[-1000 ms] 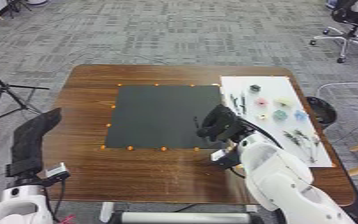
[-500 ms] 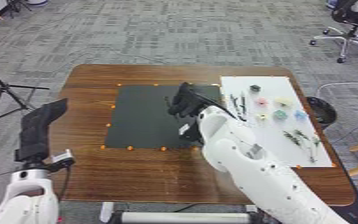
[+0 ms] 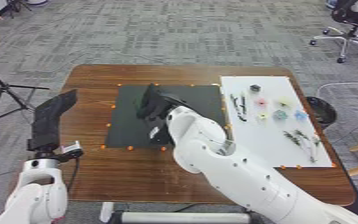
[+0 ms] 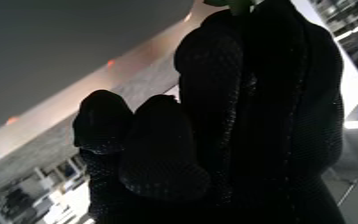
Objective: Arrange flowers
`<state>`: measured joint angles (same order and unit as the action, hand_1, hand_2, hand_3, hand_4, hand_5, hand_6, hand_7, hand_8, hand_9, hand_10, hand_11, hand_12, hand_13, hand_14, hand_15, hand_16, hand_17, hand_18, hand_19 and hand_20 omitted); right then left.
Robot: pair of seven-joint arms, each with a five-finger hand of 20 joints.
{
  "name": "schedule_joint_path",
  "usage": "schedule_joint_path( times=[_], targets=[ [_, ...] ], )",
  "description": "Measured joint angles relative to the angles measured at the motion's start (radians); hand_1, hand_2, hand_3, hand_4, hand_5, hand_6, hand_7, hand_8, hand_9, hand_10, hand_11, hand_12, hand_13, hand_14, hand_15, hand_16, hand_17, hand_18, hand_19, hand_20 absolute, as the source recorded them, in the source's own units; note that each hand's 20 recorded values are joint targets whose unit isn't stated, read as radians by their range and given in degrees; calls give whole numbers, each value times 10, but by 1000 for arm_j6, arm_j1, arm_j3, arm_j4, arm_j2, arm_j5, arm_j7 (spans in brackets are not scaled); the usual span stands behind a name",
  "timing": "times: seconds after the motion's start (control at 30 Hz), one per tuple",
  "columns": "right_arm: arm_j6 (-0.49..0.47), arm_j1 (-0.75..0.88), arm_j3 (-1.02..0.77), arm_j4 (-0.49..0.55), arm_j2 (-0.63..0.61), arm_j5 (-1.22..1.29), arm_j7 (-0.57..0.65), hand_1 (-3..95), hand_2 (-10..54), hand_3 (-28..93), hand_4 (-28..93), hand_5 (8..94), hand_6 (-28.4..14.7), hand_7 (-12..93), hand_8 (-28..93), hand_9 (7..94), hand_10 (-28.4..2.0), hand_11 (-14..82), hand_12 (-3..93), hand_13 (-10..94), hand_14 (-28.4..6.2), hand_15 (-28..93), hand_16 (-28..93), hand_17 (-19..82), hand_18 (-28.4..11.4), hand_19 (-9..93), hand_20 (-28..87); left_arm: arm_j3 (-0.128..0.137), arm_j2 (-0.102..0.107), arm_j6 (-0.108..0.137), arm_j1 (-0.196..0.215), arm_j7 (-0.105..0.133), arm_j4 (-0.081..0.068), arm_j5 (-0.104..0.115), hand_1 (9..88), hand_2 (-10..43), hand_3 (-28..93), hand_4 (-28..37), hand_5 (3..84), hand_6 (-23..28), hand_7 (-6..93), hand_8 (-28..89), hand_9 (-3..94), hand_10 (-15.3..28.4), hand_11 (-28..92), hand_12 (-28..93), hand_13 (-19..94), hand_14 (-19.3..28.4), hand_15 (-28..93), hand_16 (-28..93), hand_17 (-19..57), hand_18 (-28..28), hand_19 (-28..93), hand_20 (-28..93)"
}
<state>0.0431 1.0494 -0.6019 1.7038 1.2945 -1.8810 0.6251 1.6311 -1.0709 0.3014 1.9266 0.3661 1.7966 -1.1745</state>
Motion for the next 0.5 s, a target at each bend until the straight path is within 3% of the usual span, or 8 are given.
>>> schedule_joint_path(
  times=[0.27,0.43,0.5],
  targets=[
    [-5,25,26,-18,9,33,6,843,-95,-283,595,857,1,228,270,937,-94,286,322,894,-28,665,430,500,-231,911,506,-21,-5,-4,-18,11,-4,7,180,308,690,-283,522,26,87,-65,467,137,131,118,383,153,123,44,67,112,101,175],
    [6,42,24,-44,20,97,23,854,-95,-283,564,856,-3,219,264,937,-92,267,291,904,-25,645,424,500,-229,906,498,-19,-21,-8,-18,10,-5,6,184,300,701,-283,526,27,94,-67,473,138,140,118,389,153,131,43,68,112,102,175],
    [12,47,24,-51,22,103,28,850,-95,-283,565,859,-2,216,261,937,-89,266,281,907,-25,640,422,501,-230,906,496,-19,-28,-8,-18,9,-14,9,187,299,702,-283,524,26,94,-68,473,138,141,117,388,153,132,41,68,112,102,175]
  ],
)
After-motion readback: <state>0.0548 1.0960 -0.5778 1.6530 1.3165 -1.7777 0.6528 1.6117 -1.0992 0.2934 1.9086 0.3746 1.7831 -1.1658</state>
